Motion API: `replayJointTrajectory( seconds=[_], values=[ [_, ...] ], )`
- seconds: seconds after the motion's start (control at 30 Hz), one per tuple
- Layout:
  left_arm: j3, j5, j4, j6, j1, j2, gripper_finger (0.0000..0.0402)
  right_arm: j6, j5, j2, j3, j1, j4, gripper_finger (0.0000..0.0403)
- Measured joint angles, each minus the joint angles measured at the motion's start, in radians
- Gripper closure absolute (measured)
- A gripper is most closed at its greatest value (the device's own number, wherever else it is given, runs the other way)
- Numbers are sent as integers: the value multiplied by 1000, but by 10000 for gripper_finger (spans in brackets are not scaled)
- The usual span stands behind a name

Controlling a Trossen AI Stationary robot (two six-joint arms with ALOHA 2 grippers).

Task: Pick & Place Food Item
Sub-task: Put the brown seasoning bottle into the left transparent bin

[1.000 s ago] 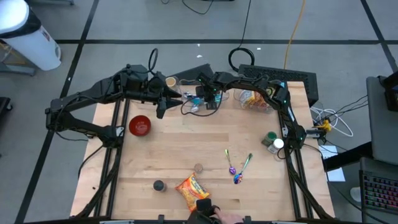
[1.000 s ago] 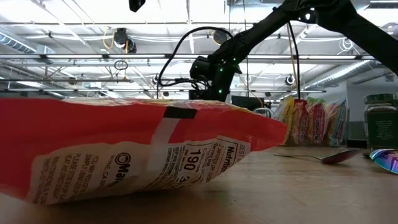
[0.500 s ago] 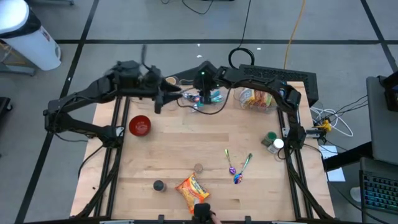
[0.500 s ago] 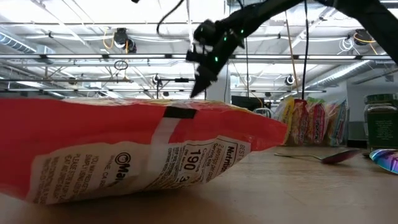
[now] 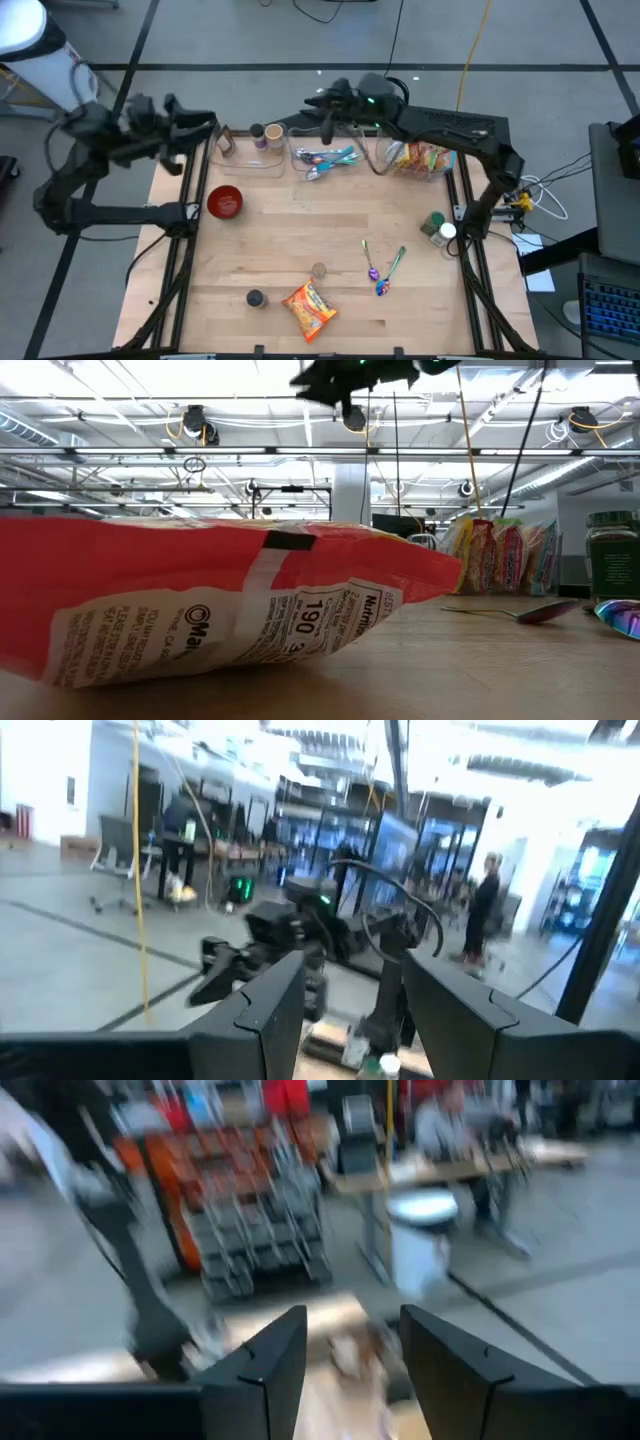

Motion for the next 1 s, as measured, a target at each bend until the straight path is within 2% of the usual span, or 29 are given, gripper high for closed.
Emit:
replayJointTrajectory(
  seconds=[0.13,0.23,0.37,0.53,0.63,0.77,0.87,1.0],
  values=[
    [-155,-7,108,-59,-19,-119,224,99,1,-111,-205,42,296,253],
    [-313,-9,248,-123,-37,-187,224,115,3,-195,-350,84,438,254],
    [-509,-13,473,-224,-58,-219,224,105,12,-304,-497,155,458,254],
    [-648,17,719,-299,-103,-152,224,72,125,-416,-642,278,428,259],
    [-660,59,809,-294,-135,-66,224,12,240,-465,-680,366,336,259],
    [-615,90,790,-269,-167,50,224,-35,365,-491,-672,482,132,259],
    [-558,124,694,-235,-194,114,224,-29,375,-495,-656,547,22,259],
    [-451,150,446,-199,-240,181,224,12,375,-494,-655,609,-63,259]
  ],
)
